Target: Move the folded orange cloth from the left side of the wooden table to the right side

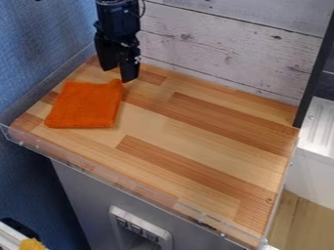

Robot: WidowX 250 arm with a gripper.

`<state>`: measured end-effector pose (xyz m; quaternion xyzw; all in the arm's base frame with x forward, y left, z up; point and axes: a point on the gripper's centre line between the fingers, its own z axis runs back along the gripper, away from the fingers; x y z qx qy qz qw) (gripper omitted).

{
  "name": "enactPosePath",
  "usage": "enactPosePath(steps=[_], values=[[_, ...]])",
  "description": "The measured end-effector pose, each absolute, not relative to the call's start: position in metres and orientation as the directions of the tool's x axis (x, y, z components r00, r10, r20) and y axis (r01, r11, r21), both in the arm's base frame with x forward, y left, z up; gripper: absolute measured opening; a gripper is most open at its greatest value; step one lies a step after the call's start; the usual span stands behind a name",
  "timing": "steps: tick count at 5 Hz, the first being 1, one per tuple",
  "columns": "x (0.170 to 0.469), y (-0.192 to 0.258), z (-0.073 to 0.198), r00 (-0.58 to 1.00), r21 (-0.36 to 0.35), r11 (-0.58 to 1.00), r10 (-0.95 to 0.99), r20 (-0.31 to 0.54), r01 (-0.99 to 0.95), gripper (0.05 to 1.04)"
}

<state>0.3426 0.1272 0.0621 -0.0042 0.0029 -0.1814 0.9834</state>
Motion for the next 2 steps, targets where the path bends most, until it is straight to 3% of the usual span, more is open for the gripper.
enactPosePath(steps=[2], values=[[0.332,0.1405,0.0661,0.866,0.036,0.867,-0.499,0.041,0.498,0.998]])
